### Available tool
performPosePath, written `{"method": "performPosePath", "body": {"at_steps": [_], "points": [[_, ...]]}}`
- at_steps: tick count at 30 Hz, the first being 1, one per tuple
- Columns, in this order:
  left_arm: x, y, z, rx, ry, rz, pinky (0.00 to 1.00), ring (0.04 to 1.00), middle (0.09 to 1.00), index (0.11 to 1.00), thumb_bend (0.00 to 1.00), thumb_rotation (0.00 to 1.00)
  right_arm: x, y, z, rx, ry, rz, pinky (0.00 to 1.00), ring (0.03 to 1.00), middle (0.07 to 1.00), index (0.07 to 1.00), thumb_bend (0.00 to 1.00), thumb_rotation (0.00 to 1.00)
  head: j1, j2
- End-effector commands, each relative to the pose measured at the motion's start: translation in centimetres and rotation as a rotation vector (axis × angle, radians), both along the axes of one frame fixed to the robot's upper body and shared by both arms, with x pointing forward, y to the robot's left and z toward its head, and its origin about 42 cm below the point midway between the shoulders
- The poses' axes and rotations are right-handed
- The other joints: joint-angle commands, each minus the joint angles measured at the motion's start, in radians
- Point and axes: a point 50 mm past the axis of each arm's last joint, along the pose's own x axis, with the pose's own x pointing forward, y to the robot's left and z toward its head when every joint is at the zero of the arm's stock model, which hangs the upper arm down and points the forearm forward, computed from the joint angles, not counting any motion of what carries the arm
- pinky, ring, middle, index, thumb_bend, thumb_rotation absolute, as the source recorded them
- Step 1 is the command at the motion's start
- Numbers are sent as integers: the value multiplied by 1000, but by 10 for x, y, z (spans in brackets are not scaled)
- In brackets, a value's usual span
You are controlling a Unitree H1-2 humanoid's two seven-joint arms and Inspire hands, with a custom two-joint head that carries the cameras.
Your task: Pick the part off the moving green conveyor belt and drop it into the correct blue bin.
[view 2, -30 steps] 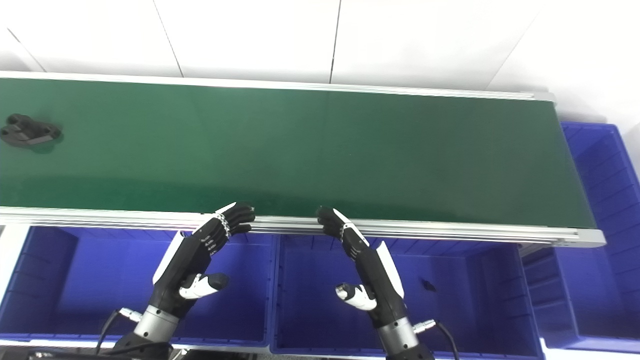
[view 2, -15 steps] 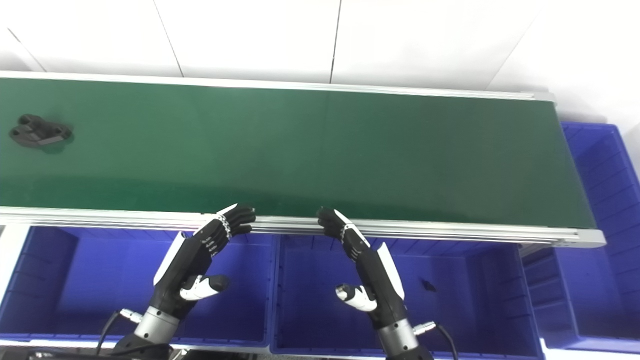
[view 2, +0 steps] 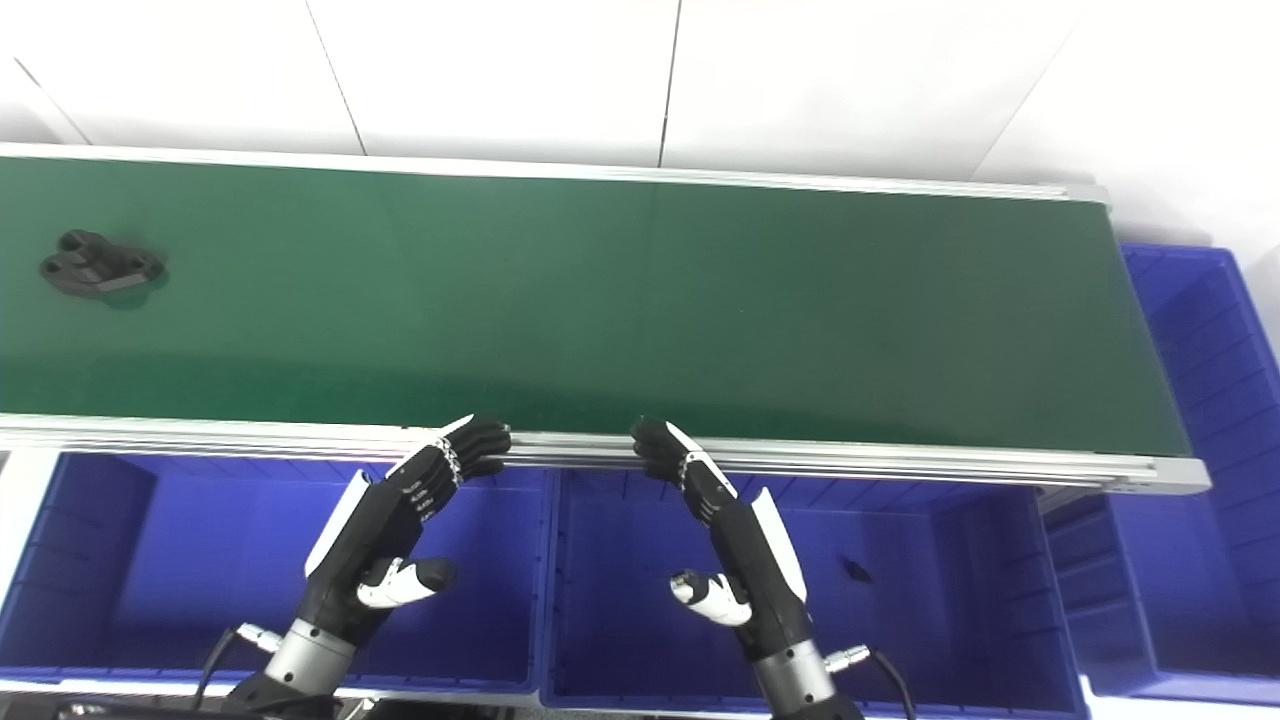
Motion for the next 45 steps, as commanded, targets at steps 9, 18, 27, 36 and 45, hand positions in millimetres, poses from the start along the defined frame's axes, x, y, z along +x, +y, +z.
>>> {"method": "performPosePath", "body": {"at_steps": [9,18,27,36,45], "points": [[1,-14,-3,60,-38,8,704,772,784,769,852,716,2,-9,-11,-18,18,-20,795,847,854,874,943,892,96,-100],[1,-20,-12,181,-101,9,662,735,760,749,846,784,3,-13,-21,-12,59,-17,791,848,854,869,952,889,161,-167],[-1,-25,-20,214,-152,-2,685,740,769,769,850,755,5,-22,-29,25,102,-12,849,882,885,897,935,880,247,-184],[-2,-28,-20,194,-154,3,678,730,758,753,862,733,6,-25,-29,90,107,0,867,906,900,894,936,871,243,-178],[2,-29,-22,208,-179,-3,690,735,765,758,842,755,9,-30,-28,117,94,18,913,920,912,916,955,866,240,-177]]}}
